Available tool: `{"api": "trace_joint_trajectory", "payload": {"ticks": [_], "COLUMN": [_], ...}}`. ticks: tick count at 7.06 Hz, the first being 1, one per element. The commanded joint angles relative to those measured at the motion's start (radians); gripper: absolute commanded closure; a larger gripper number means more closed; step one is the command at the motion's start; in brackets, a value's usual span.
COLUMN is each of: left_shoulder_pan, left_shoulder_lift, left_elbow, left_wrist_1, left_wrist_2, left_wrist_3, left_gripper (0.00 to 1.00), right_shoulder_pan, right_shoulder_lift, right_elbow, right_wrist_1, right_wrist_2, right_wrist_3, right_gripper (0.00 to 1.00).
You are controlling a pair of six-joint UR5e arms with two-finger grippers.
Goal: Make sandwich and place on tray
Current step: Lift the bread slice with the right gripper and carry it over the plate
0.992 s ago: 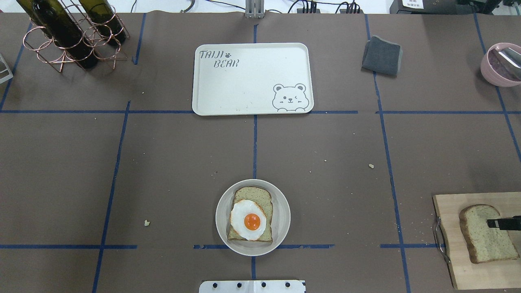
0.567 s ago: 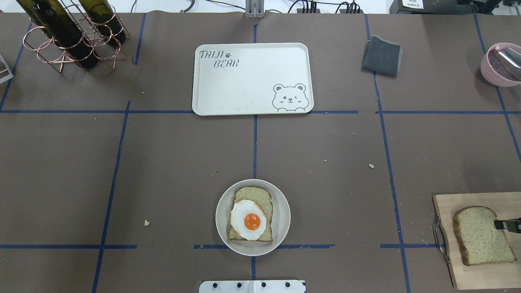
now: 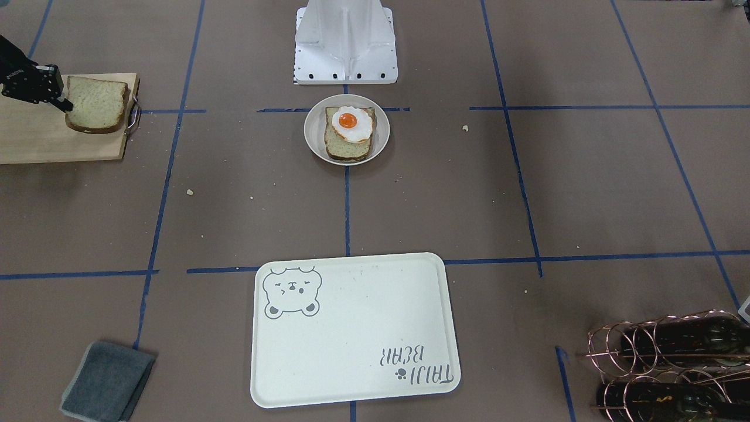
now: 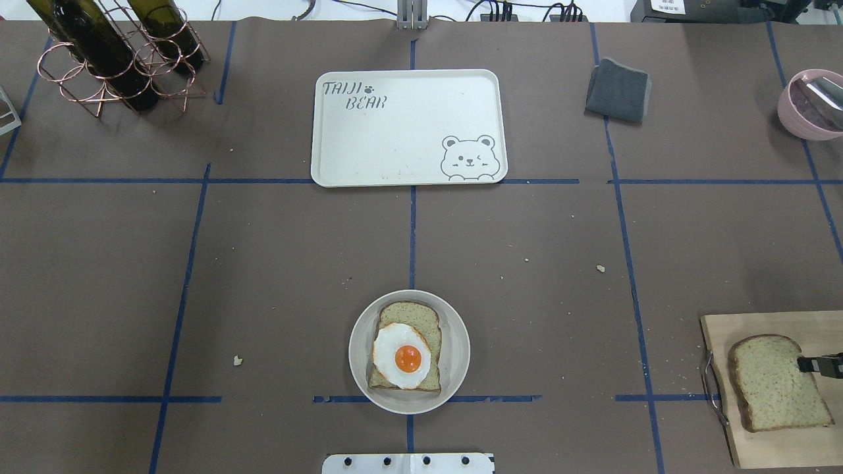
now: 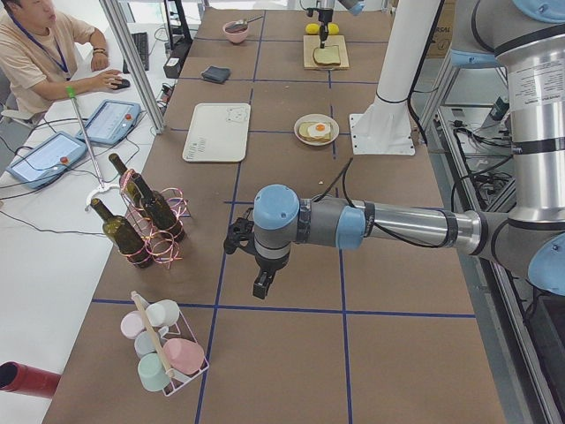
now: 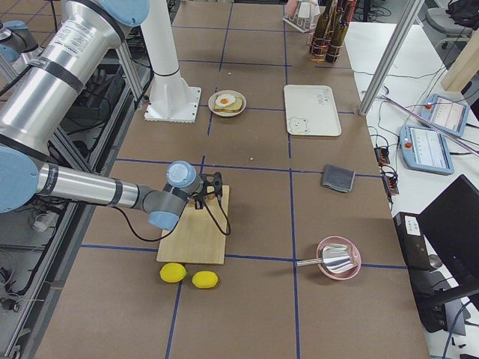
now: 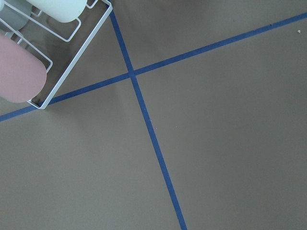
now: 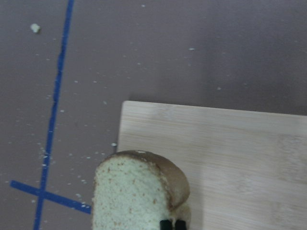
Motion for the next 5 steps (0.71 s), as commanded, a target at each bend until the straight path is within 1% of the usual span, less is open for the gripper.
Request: {"api": "trace_joint_trajectory", "payload": {"ticks": [1, 2, 3, 4, 5], "left_shoulder_pan": [0.001, -0.001, -0.001, -0.001, -0.001], "left_shoulder_lift": [0.000, 0.000, 0.001, 0.002, 0.002], "left_elbow": [0.000, 0.003, 0.006, 0.006, 0.008], "left_wrist_1": [0.000, 0.000, 0.000, 0.002, 0.002], "left_wrist_2": [0.000, 0.000, 0.000, 0.002, 0.000], "left_wrist_3": [0.000, 0.000, 0.000, 0.000, 0.000], "left_gripper": [0.00, 0.00, 0.00, 0.00, 0.00], "right_shoulder_pan": [0.094, 0.096, 0.084, 0.031, -0.030], "right_shoulder_lift": [0.059, 0.140, 0.278, 0.401, 0.537], "right_elbow": [0.080, 0.111, 0.135, 0.146, 0.148], "right_wrist_1": [-0.016, -0.079, -0.186, -0.266, -0.379], "right_wrist_2": [0.143, 0.139, 0.132, 0.089, 0.022], "right_wrist_3": [0.007, 0.080, 0.166, 0.244, 0.288], "right_gripper": [1.00, 1.00, 1.00, 1.00, 1.00]}}
